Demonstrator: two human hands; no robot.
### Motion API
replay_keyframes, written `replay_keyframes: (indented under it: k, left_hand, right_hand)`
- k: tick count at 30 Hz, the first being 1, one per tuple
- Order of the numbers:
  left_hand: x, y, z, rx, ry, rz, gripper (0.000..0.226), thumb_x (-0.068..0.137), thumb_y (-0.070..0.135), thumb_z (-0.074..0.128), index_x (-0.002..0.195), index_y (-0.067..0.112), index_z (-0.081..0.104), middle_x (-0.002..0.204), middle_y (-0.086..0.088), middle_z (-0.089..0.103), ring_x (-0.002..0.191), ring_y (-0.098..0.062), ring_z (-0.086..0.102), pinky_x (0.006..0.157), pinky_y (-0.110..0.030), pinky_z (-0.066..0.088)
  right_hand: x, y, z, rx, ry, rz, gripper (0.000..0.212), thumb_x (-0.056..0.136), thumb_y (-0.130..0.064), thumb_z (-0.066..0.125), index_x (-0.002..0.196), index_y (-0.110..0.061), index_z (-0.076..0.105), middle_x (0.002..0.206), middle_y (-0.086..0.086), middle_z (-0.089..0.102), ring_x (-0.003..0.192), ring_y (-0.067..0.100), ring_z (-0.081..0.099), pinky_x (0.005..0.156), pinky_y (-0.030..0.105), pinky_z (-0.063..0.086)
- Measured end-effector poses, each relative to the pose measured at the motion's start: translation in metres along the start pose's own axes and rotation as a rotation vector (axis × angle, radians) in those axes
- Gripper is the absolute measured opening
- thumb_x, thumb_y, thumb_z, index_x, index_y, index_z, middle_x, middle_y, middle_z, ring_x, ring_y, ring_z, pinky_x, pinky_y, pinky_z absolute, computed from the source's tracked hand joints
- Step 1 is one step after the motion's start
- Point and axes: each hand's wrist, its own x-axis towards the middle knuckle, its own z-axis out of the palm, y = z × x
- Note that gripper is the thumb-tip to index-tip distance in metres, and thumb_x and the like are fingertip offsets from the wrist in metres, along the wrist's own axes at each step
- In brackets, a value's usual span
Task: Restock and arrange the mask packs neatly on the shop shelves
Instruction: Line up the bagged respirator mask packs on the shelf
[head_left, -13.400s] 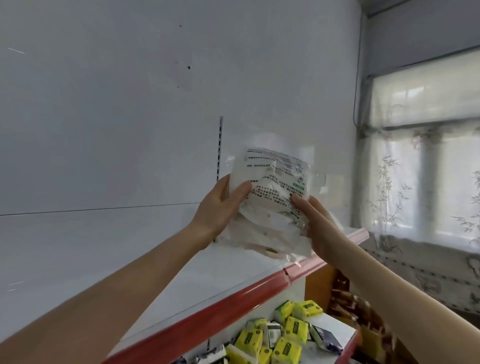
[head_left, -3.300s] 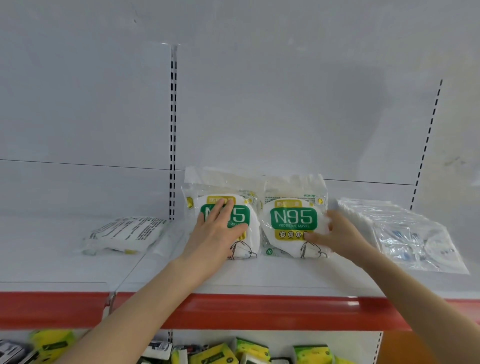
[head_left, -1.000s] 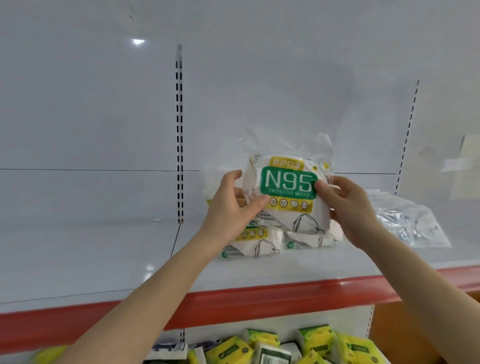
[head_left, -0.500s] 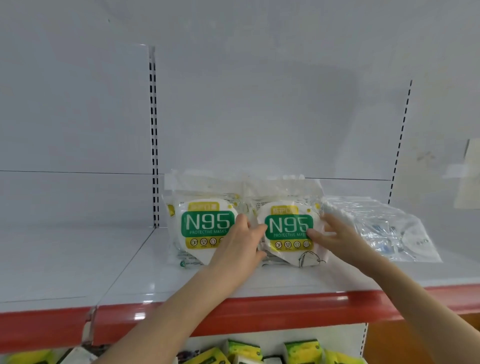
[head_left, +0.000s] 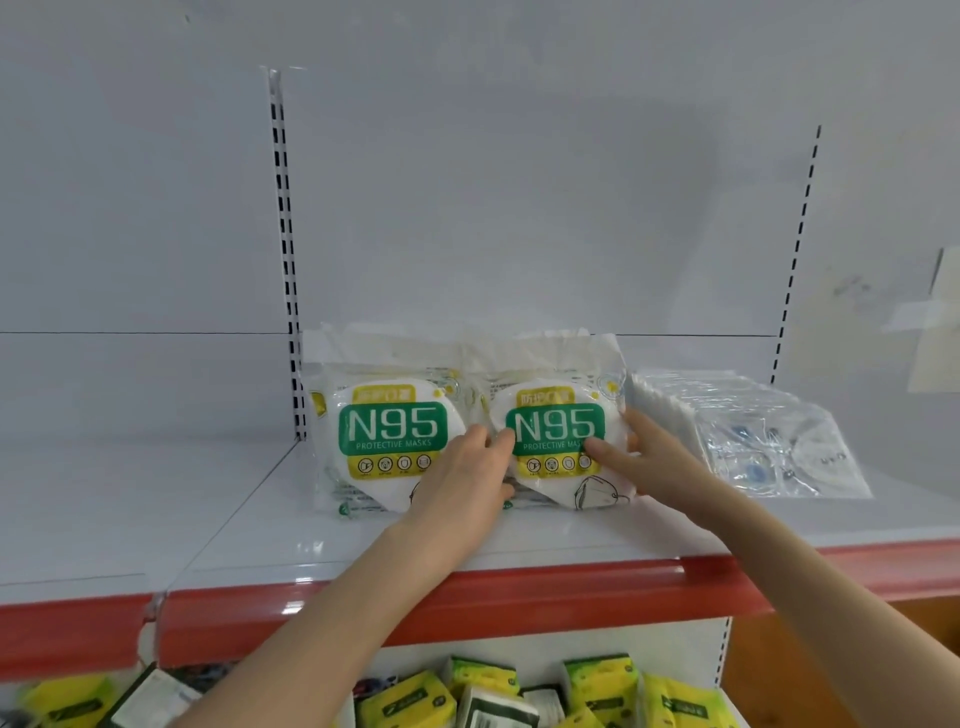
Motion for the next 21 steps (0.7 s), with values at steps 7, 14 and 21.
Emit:
replay_keyframes:
  k: [7,14,21]
  left_hand:
    - [-0.007,-0.001,-0.001,-0.082,0.024,0.014,0.046,0.095,0.024,0.050,0.138,0.013,0.039,0.128,-0.005,0.049,0.117,-0.020,0.046,0.094,-0.030,0.040]
    - [-0.015,-0.004,-0.008,-0.083,0.070,0.033,0.050,0.096,0.030,0.046,0.143,0.018,0.033,0.138,-0.002,0.044,0.125,-0.016,0.042,0.098,-0.027,0.037]
    - [-0.036,-0.008,-0.024,0.031,0.245,0.107,0.038,0.090,0.035,0.047,0.103,0.007,0.069,0.096,-0.004,0.069,0.089,-0.021,0.066,0.074,-0.033,0.054]
  right_hand:
    - [-0.002,0.000,0.002,0.031,0.002,0.015,0.037,0.087,-0.039,0.060,0.116,-0.019,0.048,0.104,0.002,0.065,0.096,0.018,0.063,0.081,0.038,0.053]
    - [-0.004,0.000,0.002,0.089,0.092,0.051,0.070,0.071,-0.061,0.063,0.126,-0.022,0.046,0.117,0.004,0.061,0.110,0.022,0.058,0.094,0.047,0.048]
    - [-0.028,-0.022,-0.001,-0.219,0.417,-0.127,0.048,0.088,-0.034,0.060,0.128,-0.007,0.053,0.139,0.007,0.047,0.128,0.022,0.042,0.101,0.033,0.032]
